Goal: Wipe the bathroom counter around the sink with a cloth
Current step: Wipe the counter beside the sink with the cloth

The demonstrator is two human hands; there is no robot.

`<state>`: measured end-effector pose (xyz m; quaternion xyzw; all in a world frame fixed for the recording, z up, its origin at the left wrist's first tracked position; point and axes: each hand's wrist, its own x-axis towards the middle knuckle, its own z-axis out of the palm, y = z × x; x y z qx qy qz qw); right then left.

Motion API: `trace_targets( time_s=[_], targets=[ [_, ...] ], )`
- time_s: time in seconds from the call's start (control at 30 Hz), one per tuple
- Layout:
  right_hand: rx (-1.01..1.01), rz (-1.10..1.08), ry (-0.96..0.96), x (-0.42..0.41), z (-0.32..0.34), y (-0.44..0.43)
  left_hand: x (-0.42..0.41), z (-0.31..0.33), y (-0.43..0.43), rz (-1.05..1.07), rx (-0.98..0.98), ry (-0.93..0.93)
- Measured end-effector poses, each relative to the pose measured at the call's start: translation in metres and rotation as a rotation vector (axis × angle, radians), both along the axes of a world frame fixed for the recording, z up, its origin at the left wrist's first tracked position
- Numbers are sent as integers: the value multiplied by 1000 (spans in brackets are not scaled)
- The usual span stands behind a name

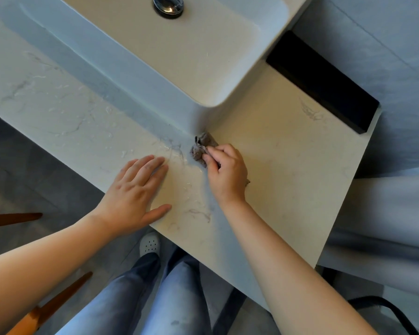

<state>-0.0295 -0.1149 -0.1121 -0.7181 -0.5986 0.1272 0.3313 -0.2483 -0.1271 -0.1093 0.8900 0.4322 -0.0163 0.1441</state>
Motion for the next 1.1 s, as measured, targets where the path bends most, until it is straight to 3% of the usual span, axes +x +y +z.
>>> trace_targets(
  time_s=[0.2,0.43,0.67,0.8,1.1],
  targets=[
    [-76,142,56,-21,12,-34,-1,-1,0,5,-9,-14],
    [53,-128,120,32,50,-29,-1,0,0,3,-12,10],
    [-78,-176,7,76,13,-22,1,-1,-1,25,4,17],
    [-22,-216,5,68,-3,-25,2,-1,-3,36,34,32],
    [3,-153,14,58,-4,-37,19,8,-53,219,74,-190]
  ],
)
